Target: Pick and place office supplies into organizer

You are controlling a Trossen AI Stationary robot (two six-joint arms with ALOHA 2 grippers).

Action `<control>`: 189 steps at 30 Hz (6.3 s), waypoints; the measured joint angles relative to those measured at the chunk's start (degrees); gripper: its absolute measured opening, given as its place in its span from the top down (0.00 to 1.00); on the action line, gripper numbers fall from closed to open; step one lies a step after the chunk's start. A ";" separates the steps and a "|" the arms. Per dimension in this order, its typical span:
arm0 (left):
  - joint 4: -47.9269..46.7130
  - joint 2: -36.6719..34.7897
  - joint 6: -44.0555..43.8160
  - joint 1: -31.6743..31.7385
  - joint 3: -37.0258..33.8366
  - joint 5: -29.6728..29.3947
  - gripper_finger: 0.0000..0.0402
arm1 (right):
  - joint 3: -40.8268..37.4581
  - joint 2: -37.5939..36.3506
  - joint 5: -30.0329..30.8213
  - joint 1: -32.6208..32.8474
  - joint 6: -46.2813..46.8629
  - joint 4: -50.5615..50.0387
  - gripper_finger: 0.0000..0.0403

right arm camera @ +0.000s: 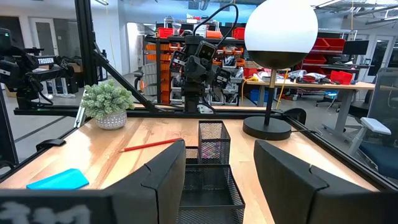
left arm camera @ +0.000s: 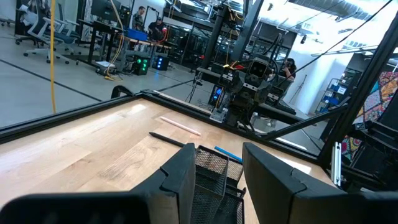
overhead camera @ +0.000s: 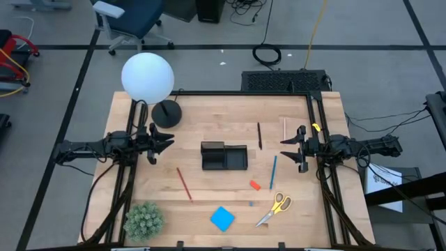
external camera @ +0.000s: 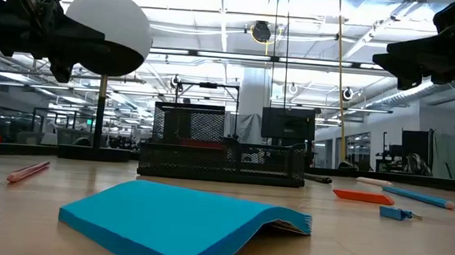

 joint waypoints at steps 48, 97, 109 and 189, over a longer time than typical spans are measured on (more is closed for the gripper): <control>3.37 0.00 3.24 0.02 0.02 -2.15 0.68 | 0.00 0.00 0.01 0.00 7.72 2.27 0.55; -5.75 24.37 13.64 0.02 36.07 -9.74 0.68 | 9.24 2.88 1.27 -0.02 3.56 18.34 0.55; -6.91 35.72 14.84 0.02 47.12 -9.11 0.68 | 33.67 21.48 -1.70 0.04 -3.94 1.70 0.55; 12.29 47.89 -24.29 0.00 54.14 -22.49 0.68 | 79.34 57.51 -1.62 1.42 -1.37 -60.49 0.55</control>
